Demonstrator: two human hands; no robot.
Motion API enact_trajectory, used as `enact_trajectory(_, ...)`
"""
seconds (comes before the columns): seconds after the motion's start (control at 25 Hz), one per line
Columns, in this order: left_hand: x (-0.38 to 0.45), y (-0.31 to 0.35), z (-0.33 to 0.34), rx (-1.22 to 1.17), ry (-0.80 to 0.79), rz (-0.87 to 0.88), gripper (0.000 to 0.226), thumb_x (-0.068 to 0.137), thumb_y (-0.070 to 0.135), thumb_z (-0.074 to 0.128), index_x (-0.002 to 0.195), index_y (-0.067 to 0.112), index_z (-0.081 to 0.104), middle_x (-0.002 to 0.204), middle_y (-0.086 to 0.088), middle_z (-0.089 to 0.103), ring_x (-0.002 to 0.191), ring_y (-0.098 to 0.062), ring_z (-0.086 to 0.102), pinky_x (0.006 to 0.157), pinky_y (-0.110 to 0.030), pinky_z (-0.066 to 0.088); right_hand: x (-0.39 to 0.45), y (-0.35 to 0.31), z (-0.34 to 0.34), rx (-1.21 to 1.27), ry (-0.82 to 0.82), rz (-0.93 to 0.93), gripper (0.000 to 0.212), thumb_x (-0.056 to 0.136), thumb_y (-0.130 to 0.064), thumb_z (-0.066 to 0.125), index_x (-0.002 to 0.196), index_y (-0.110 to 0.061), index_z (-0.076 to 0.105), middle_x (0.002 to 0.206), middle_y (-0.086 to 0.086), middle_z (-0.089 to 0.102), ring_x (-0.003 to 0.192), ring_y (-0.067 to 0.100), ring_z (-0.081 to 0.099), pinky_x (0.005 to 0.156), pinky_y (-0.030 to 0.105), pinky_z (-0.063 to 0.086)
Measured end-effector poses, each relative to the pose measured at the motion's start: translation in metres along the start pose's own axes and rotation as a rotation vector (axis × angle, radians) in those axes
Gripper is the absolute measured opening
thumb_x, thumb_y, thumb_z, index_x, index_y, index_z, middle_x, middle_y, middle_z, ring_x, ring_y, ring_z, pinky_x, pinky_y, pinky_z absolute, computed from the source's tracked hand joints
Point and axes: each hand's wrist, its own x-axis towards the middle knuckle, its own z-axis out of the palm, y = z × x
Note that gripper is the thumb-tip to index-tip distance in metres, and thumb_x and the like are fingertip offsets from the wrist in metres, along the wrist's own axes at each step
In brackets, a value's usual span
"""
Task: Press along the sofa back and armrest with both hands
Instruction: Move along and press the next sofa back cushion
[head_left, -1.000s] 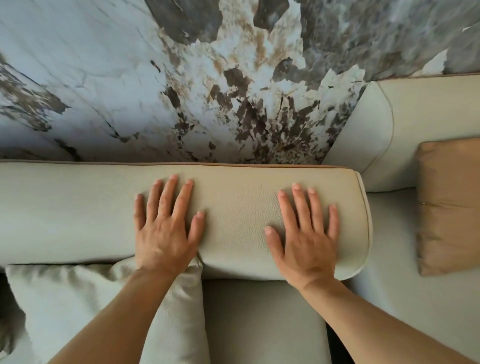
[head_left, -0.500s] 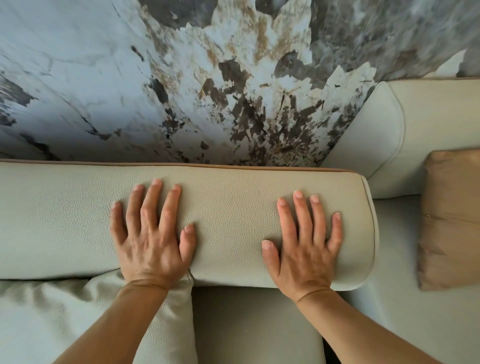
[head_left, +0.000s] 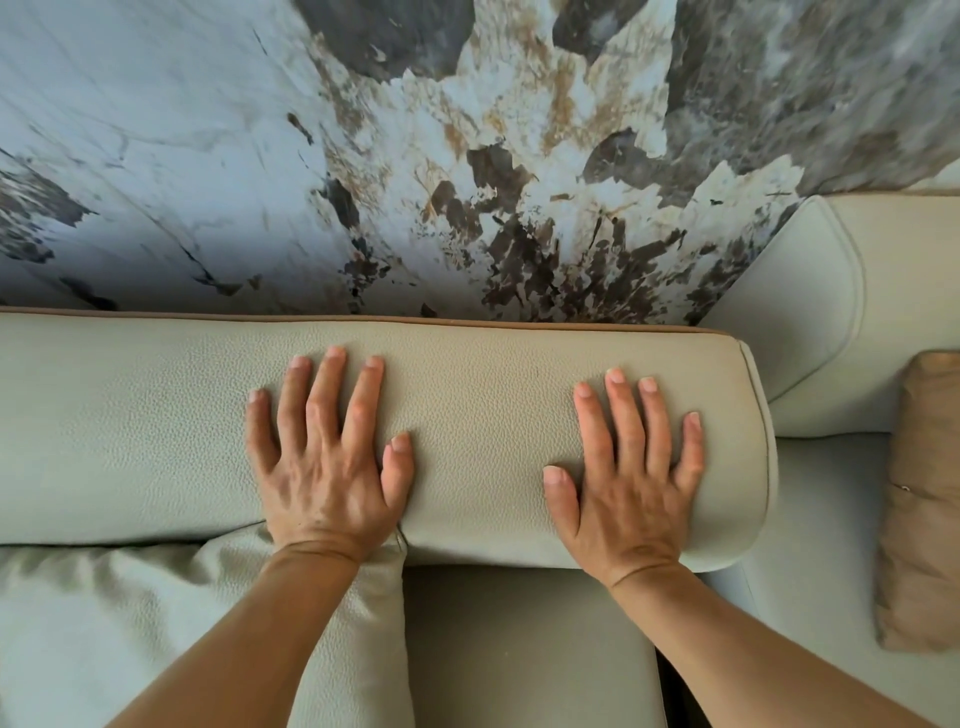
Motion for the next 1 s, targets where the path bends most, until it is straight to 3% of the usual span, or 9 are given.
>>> enact_trajectory(1.0, 0.056, 0.004, 0.046, 0.021, 0.037, -0.057, 0.061, 0.094, 0.051, 0.024, 0.144, 0.022, 0.041, 0.147, -0.011, 0.044, 0.139, -0.034, 0.033, 0.114, -0.057, 0.019, 0.075, 0.011, 0.047, 0.019, -0.002, -0.052, 0.066, 0.095, -0.055, 0.017, 0.150, -0.021, 0.027, 0.155, 0.008, 0.033, 0.144, 0.030, 0.022, 0.114, 0.060, 0.013)
